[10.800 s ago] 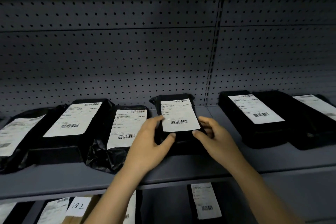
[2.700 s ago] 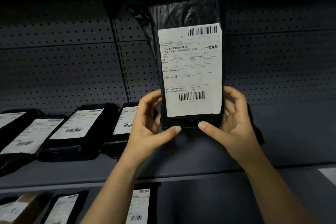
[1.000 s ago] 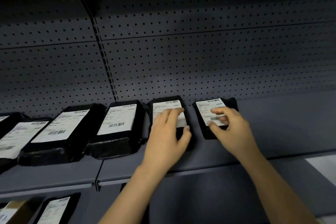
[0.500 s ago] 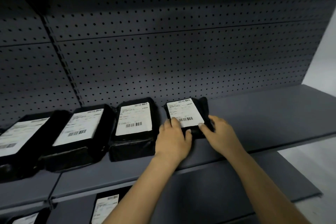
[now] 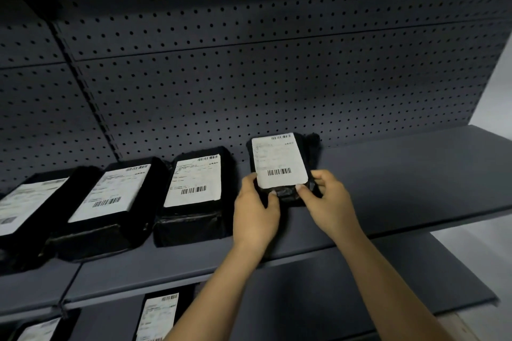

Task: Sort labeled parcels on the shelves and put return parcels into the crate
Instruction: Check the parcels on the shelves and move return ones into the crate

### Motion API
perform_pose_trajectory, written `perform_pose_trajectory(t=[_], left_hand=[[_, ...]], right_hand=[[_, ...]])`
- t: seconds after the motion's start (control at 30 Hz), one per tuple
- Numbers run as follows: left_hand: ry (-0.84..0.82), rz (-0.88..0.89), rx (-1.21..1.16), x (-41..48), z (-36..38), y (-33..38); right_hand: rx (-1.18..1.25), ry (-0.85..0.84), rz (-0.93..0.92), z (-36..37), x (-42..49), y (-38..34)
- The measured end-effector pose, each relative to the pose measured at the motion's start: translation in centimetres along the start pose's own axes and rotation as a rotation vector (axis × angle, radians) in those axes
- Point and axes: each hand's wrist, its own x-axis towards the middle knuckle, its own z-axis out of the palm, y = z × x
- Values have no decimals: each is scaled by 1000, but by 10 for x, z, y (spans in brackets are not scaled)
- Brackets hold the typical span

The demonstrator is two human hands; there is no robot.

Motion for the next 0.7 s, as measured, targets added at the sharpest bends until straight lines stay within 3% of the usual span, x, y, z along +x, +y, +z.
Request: perform_pose_trajectory(t=[0.17, 0.3, 0.7], left_hand=[[123, 165, -294, 4, -6, 12], [91, 252, -517, 2, -16, 26], [57, 394, -700, 3, -32, 47]], right_hand=[[229, 58, -139, -12, -1, -15], [331, 91, -283, -23, -1, -25], [464, 176, -535, -36, -7, -45]])
